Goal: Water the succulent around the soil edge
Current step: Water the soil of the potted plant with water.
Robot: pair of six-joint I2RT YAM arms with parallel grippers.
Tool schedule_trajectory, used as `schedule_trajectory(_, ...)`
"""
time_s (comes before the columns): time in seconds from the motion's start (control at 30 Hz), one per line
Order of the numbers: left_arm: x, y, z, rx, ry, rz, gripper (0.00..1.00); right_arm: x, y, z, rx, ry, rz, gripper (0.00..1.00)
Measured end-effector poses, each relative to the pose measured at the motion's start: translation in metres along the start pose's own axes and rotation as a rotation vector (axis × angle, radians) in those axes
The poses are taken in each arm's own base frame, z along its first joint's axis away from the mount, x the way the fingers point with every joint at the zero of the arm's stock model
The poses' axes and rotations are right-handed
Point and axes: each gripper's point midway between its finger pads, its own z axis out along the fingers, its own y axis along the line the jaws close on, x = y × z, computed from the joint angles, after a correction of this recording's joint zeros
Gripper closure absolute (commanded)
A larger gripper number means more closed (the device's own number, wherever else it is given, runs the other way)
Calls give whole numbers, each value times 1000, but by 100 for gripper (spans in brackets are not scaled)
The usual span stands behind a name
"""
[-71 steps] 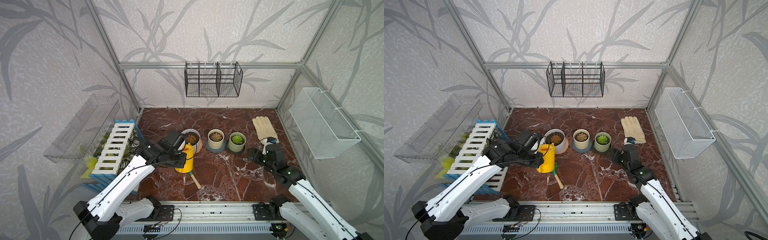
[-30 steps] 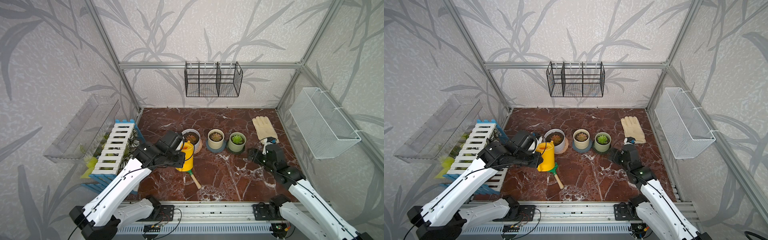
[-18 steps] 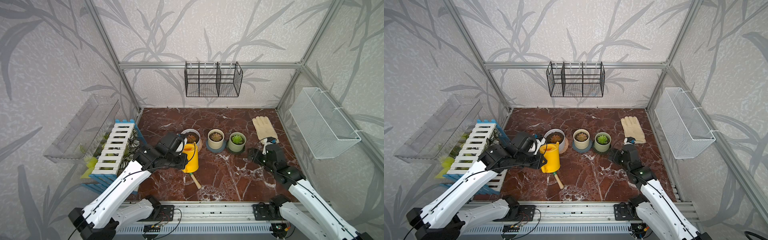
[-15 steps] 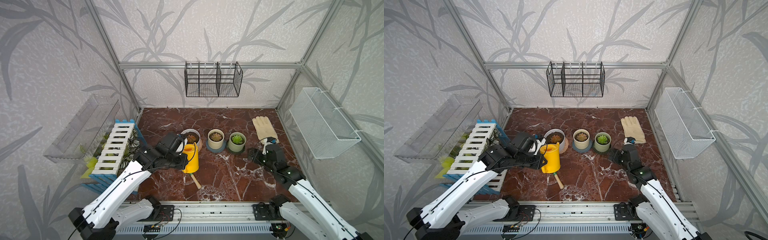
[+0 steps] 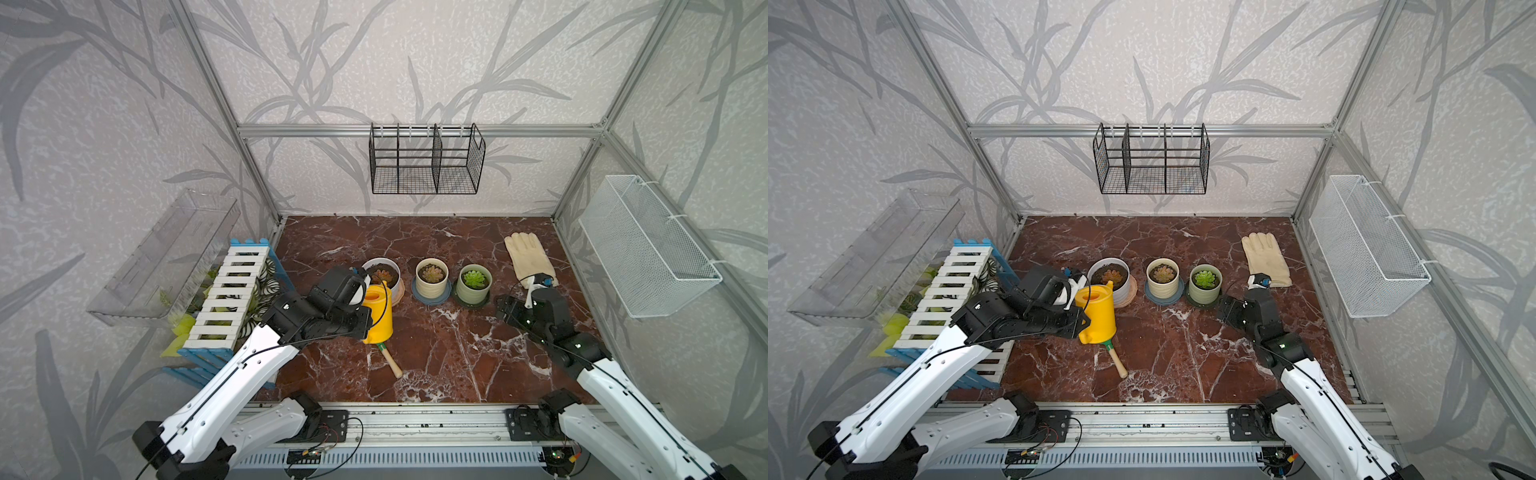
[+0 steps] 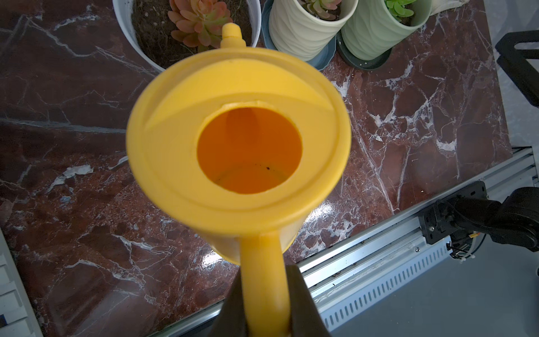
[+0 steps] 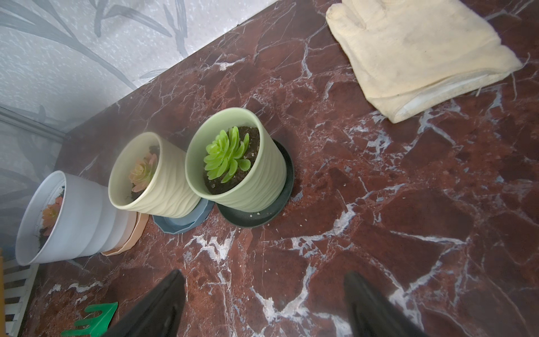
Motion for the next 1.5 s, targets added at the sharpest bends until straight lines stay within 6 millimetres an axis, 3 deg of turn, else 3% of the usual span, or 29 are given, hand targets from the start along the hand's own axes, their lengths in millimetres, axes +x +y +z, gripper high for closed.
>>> schedule_trajectory(0.43,3,10,-1,-71,-4,20,100,1,0,1,2,3,0,13)
schedule_trajectory(0.63,3,-2,-1,-37,-20,59,100,1,0,2,2,7,-1,13)
schedule_trajectory(0.8,4,-24,2,11,-45,131,100,2,1,2,-5,10,-1,13)
schedule_trajectory(0.97,7,-41,15,70,-77,191,100,2,1,2,-6,10,-1,13)
schedule_trajectory(1.5,0,-66,52,148,-67,264,100,0,2,1,-10,4,0,13)
